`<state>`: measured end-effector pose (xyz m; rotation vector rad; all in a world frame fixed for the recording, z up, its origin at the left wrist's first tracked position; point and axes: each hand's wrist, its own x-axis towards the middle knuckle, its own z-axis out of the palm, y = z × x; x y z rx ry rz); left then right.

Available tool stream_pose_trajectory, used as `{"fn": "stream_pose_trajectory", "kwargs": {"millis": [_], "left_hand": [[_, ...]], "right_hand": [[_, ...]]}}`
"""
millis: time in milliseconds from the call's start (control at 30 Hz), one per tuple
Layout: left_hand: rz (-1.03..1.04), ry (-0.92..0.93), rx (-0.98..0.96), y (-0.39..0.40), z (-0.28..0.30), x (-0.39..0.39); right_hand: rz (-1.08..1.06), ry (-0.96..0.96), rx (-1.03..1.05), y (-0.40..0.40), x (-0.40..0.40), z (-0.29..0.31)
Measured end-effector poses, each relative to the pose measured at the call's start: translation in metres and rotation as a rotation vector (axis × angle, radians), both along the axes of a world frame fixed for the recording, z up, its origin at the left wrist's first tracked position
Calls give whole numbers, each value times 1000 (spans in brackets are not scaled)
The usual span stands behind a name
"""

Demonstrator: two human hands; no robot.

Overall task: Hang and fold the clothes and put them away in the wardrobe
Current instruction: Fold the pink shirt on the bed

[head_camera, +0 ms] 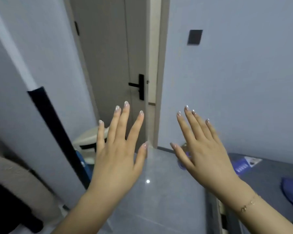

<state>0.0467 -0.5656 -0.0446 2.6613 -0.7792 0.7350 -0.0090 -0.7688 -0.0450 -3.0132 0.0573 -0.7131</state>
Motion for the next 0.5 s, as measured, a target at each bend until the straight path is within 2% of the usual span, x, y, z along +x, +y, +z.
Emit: {"fn": "stream_pose_trajectory", "kwargs": {"millis": [300, 500], "left_hand": [[-478, 110, 111, -217, -58, -39], [-772, 180, 150, -359, -110, -54]], "right_hand": [[-494, 83, 143, -164, -135, -68], [-783, 168, 185, -251, -193, -119]]}}
